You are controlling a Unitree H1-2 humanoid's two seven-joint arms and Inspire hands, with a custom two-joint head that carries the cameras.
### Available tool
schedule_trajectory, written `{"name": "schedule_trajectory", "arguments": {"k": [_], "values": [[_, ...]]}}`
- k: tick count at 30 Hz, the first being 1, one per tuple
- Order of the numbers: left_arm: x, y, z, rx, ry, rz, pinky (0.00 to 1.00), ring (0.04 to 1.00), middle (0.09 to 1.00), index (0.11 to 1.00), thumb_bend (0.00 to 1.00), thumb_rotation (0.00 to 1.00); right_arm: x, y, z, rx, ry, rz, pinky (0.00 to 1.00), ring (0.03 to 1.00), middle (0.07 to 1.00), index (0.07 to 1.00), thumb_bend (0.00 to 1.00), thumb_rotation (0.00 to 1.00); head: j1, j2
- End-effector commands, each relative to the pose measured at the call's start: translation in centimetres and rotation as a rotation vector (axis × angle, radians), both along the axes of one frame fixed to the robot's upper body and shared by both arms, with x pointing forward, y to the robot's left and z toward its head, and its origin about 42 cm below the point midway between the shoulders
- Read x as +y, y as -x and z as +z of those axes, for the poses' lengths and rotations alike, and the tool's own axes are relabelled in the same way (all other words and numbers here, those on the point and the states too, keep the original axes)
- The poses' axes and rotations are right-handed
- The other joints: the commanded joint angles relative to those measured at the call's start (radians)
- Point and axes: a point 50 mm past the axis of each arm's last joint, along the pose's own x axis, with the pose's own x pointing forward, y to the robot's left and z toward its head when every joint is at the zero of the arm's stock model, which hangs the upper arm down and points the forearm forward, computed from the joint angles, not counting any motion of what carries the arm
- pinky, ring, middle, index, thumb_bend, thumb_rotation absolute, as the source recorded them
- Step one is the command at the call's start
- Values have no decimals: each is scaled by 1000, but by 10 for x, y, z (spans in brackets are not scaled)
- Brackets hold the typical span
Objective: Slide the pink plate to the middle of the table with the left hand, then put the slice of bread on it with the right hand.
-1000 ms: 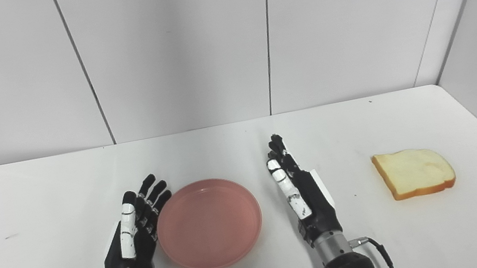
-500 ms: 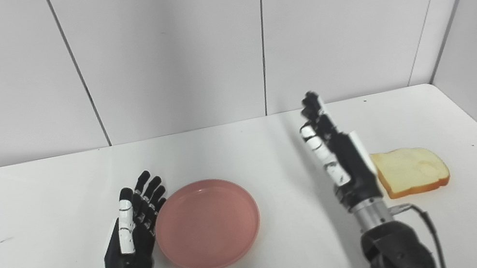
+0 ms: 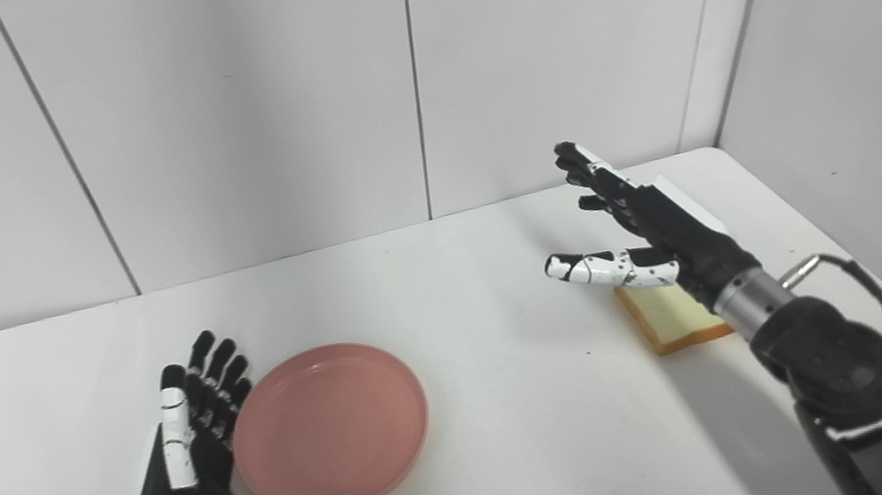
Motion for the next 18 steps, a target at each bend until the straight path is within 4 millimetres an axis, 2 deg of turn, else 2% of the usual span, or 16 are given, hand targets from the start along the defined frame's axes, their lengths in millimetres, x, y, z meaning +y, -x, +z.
{"name": "schedule_trajectory", "arguments": {"k": [1, 4, 7, 14, 18], "values": [[9, -3, 3, -3, -10, 24, 997, 981, 977, 976, 637, 1000, -10, -4, 17, -10, 125, -24, 945, 960, 940, 942, 757, 363, -1, 1], [11, -3, 3, 4, -9, 29, 989, 974, 971, 965, 637, 1000, -22, -5, 20, 6, 250, -69, 939, 967, 942, 928, 823, 362, -20, -1], [13, -3, 2, 8, -7, 27, 990, 972, 968, 961, 635, 1000, -30, -5, 20, 34, 298, -96, 947, 974, 942, 918, 885, 300, -35, -3], [17, -3, 4, 9, 8, 12, 1000, 981, 975, 974, 640, 1000, -48, -7, 23, 109, 371, -105, 925, 999, 972, 915, 965, 212, -72, -9], [19, -4, 4, 7, 4, 4, 1000, 982, 975, 972, 644, 1000, -59, -13, 27, 147, 435, -93, 931, 1000, 990, 928, 998, 219, -77, -10]]}}
